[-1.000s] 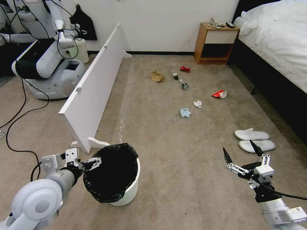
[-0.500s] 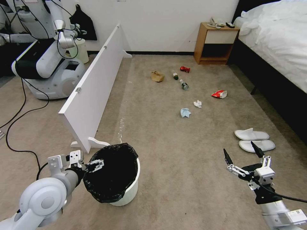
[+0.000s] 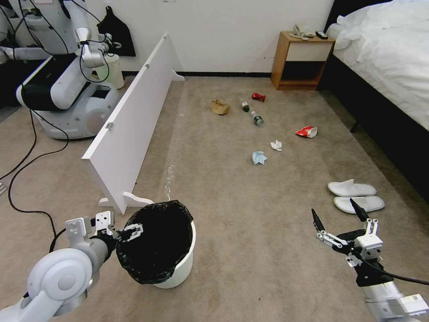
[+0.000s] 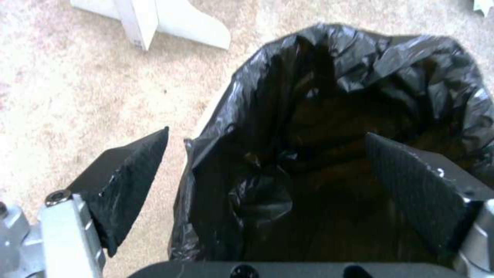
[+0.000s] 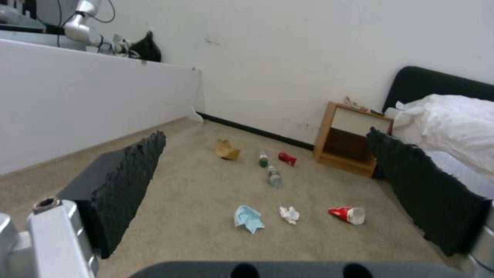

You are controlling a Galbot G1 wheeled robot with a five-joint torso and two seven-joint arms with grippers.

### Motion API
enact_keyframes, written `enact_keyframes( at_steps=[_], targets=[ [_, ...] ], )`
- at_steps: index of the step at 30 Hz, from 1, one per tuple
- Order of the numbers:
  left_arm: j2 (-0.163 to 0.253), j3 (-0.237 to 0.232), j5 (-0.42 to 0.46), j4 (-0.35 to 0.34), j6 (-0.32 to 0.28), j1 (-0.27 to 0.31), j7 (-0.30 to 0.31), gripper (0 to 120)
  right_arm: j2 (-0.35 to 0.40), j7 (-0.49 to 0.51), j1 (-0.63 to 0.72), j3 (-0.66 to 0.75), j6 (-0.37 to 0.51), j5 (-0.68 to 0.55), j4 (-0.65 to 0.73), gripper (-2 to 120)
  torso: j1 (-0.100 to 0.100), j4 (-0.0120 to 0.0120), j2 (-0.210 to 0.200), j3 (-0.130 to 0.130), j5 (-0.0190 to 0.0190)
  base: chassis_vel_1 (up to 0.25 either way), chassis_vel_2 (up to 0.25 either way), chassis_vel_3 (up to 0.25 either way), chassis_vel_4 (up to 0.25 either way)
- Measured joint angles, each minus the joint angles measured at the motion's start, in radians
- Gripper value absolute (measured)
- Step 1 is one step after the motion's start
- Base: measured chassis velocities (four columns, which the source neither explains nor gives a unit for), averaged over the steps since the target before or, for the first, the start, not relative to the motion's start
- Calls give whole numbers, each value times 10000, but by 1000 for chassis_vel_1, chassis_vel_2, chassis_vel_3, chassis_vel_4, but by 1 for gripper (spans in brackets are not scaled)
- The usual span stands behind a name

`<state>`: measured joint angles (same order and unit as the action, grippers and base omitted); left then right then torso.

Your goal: Pick up the trash bin, then pick up the garbage from the floor and place it into the trash bin.

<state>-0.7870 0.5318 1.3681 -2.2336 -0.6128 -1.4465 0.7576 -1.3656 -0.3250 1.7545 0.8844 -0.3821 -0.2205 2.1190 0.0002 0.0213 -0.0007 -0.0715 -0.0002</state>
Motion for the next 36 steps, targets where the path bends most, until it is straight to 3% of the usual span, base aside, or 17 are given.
enact_keyframes(
  at_steps=[36],
  targets=[
    [-412, -848, 196, 1511, 21, 918, -85, 100, 21, 57, -320, -93, 39, -82, -412, 100, 0, 0, 0, 0, 0, 0, 0, 0, 0]
  ],
)
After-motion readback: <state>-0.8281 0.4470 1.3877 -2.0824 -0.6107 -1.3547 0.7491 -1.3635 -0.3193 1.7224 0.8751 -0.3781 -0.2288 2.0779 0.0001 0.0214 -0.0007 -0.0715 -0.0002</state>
